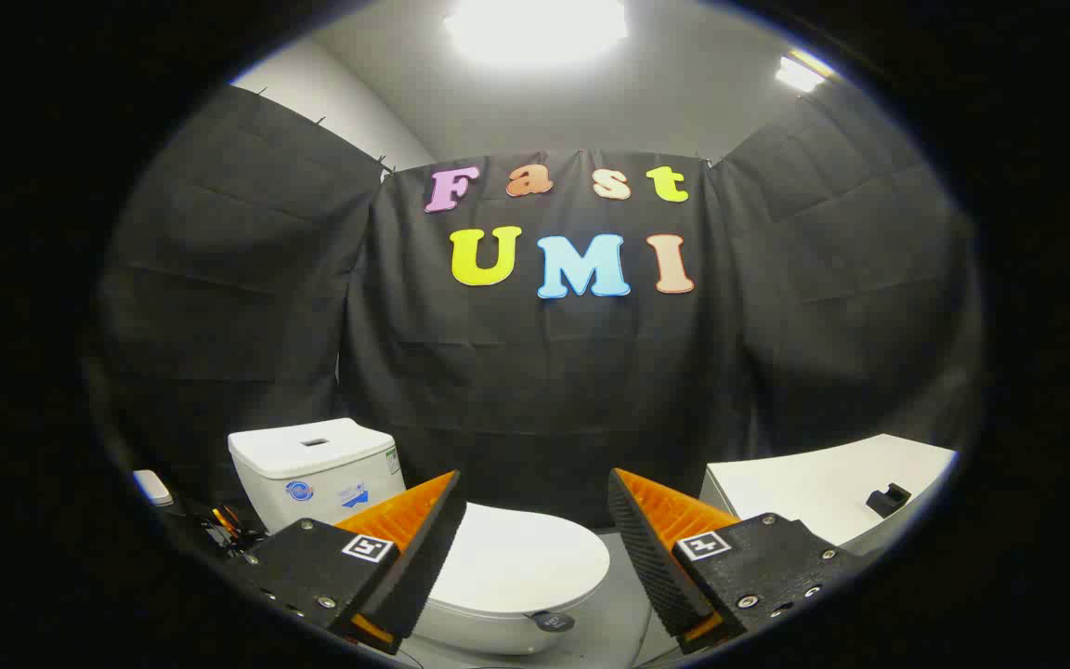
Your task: Open the toilet lid.
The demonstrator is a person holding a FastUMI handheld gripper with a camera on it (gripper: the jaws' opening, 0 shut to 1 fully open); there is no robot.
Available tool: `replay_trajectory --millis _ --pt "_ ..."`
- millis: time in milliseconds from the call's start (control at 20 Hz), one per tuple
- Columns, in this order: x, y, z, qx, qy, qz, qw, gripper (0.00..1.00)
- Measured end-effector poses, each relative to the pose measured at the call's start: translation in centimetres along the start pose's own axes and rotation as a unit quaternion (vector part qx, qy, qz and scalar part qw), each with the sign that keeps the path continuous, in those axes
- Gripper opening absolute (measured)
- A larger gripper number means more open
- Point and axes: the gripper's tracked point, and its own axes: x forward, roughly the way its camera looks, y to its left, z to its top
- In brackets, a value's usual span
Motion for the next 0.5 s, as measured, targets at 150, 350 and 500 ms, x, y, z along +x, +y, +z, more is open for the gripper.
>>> replay_trajectory --millis 150,350,500 --pt "0.10 0.37 -0.14 -0.005 0.001 0.004 1.000 0.95" --pt "0.13 0.98 -0.18 -0.016 0.003 0.010 1.000 0.95" --pt "0.10 1.06 -0.36 -0.018 0.005 0.013 1.000 0.95"
